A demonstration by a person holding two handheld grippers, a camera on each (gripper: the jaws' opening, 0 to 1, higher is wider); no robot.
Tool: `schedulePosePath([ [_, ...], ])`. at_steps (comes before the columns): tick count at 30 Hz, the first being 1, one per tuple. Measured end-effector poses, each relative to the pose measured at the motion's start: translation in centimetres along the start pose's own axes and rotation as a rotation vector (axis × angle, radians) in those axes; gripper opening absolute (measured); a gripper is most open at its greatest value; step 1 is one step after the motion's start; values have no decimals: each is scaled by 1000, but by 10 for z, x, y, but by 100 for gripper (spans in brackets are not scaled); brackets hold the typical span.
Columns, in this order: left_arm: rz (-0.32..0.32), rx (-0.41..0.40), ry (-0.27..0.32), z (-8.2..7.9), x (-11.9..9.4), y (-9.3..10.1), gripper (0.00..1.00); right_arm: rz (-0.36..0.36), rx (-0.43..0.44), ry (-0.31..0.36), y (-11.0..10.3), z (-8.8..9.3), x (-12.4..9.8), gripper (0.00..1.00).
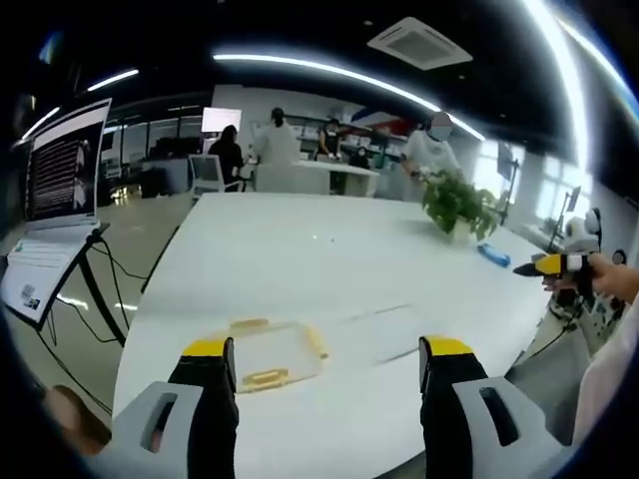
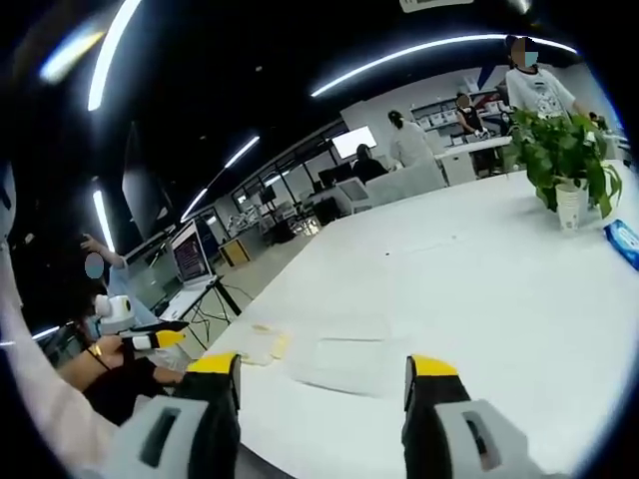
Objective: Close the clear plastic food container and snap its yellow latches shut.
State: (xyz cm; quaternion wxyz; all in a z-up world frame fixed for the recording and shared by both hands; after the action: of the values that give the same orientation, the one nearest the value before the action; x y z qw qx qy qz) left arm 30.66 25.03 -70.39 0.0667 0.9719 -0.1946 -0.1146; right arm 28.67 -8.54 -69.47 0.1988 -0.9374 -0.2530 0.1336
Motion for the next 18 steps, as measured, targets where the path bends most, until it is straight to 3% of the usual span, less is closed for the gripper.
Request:
schedulePosePath([
  [8, -8, -2, 1, 0, -2, -4, 74, -1, -21, 20, 0, -4, 5, 65],
  [18, -24, -12, 3, 1, -4, -11, 73, -2, -65, -7, 3, -1, 12, 65],
])
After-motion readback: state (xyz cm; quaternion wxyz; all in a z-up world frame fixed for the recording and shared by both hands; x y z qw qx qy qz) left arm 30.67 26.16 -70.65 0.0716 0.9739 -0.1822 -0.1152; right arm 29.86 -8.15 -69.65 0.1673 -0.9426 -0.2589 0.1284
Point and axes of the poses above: the point that each gripper's makers call its tool centre point, and the gripper's own axes: x roughly forward along the fingers, y roughly to its right, z roughly out of its underside, the point moved 1 cm from there along -x, roughly backward along the fingers, and after that the axes turned 12 degrees about y, right-handed, at the moved point
